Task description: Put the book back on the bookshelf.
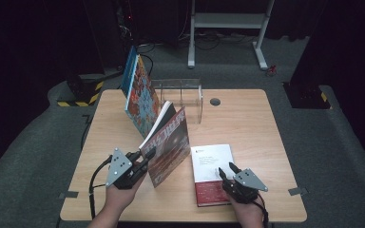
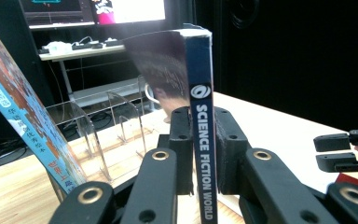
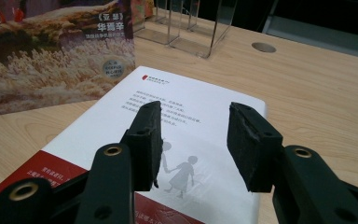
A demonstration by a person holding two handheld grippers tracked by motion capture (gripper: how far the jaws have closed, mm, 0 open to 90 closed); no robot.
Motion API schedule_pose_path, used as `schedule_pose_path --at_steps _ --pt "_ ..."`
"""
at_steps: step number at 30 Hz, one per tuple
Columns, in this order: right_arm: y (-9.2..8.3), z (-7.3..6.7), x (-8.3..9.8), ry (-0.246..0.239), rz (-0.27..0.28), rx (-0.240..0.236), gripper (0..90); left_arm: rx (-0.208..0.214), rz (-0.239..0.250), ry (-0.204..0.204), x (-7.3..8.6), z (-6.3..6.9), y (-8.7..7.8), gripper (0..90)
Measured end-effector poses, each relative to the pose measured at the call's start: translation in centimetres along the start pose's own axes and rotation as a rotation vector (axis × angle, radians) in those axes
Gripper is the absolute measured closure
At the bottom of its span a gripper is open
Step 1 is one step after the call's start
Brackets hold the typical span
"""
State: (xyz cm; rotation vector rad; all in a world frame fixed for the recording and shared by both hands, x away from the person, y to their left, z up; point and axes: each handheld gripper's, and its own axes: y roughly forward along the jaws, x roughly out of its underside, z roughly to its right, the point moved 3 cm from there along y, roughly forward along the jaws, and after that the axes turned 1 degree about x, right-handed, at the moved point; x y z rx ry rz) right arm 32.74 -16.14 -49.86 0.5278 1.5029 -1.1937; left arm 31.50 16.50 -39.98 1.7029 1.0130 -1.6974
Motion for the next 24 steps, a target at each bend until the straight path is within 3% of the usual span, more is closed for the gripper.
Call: schedule_pose_path --at_steps 11,19,22,24 --pt "0.24 -0.21 0.12 0.003 -0.015 -0.013 54.7 -0.015 -0.031 0.023 -0.26 0.01 0.06 77.2" --pt "0.43 0.02 0.16 0.024 -0.038 0.008 56.0 0.018 -0.036 0.013 -0.34 -0.20 0.13 77.3" --pt "0.46 0.08 0.16 0.029 -0.045 0.018 55.9 0.032 -0.032 0.027 -0.31 -0.07 0.07 75.5" --pt "0.47 0.08 0.16 0.034 -0.044 0.016 54.8 0.059 -0.027 0.017 -0.19 -0.01 0.03 74.1"
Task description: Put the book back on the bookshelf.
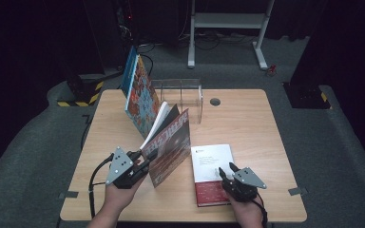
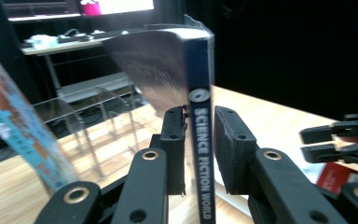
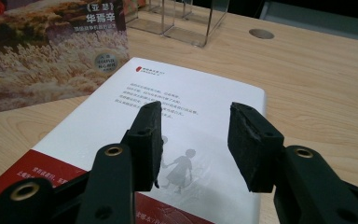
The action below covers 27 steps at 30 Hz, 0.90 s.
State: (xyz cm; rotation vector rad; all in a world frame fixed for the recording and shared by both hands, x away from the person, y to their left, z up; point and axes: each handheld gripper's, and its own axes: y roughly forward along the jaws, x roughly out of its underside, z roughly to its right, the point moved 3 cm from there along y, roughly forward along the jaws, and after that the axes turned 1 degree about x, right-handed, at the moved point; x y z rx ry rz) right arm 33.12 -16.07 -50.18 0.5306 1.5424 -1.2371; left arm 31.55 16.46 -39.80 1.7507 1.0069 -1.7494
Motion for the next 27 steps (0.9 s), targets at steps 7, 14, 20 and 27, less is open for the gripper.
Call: schedule_pose_path --at_steps 7,14,20,27 --pt "0.0 0.1 -0.1 0.008 0.004 -0.010 54.3 -0.010 -0.019 -0.036 0.0 -0.2 0.0 80.2" --pt "-0.2 0.4 -0.1 0.025 0.012 -0.025 56.4 -0.019 -0.017 -0.073 0.0 -0.2 0.1 82.5" --pt "-0.3 0.7 -0.1 0.036 0.019 -0.029 57.5 -0.011 -0.017 -0.082 -0.1 0.0 0.0 82.9" --pt "0.0 1.1 -0.1 0.063 0.019 -0.047 58.0 -0.018 -0.012 -0.095 0.0 0.1 0.1 83.1"
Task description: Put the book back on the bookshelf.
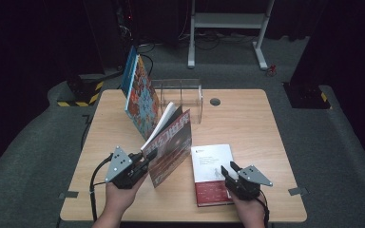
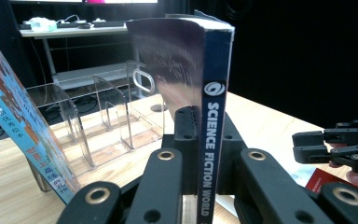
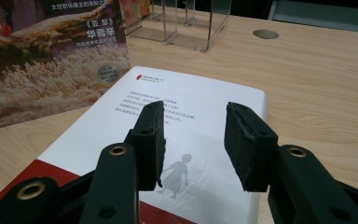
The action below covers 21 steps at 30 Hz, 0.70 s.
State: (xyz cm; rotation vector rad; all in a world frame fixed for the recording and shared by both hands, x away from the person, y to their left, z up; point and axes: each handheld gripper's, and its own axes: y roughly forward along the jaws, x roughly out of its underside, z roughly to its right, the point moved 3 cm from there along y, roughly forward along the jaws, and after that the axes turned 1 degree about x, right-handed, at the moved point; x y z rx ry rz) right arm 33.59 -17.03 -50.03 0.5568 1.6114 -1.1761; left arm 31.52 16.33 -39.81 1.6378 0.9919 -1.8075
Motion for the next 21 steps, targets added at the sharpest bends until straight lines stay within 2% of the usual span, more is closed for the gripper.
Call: schedule_pose_path --at_steps 5,11,15,18,21 --pt "-0.07 -0.10 -0.03 0.001 -0.008 0.002 57.3 -0.013 0.007 -0.022 0.08 -0.19 0.01 83.2" --pt "0.17 -0.28 0.05 -0.015 -0.029 0.009 56.7 -0.010 0.007 0.017 -0.02 0.27 0.08 83.3" --pt "0.22 -0.04 -0.03 -0.041 -0.032 0.009 56.1 -0.008 0.011 0.006 -0.12 0.22 0.24 83.3" --pt "0.19 0.25 -0.08 -0.036 -0.037 0.011 55.4 -0.010 0.014 -0.006 -0.30 0.19 0.41 83.4" --pt "0.13 0.63 -0.21 -0.030 -0.031 0.018 55.1 -0.016 0.013 0.001 -0.43 0.22 0.54 83.5"
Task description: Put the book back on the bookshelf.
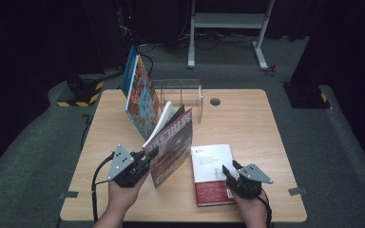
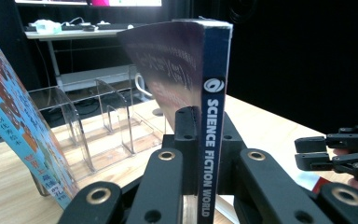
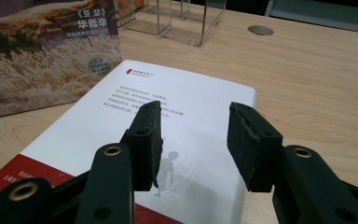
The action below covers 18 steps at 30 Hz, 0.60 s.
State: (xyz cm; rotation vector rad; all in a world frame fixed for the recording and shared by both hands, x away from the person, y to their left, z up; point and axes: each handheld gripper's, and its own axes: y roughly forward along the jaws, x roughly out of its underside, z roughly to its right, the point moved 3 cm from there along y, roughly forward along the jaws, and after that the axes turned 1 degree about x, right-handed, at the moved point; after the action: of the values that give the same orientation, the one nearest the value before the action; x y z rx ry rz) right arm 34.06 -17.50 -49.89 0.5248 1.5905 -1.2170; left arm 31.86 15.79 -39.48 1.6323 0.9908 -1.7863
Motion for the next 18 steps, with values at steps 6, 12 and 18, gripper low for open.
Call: schedule_pose_path --at_steps 6,12,18 --pt "0.1 0.4 0.3 -0.036 -0.004 0.020 53.5 -0.002 0.003 0.000 -0.2 0.1 0.2 83.6" --pt "-0.2 0.7 0.3 -0.030 0.000 0.024 54.2 -0.013 0.000 0.008 -0.8 0.2 0.7 83.8" --pt "-0.3 0.7 0.1 -0.022 -0.001 0.035 55.1 -0.029 0.003 0.015 -1.2 0.3 1.2 84.0"
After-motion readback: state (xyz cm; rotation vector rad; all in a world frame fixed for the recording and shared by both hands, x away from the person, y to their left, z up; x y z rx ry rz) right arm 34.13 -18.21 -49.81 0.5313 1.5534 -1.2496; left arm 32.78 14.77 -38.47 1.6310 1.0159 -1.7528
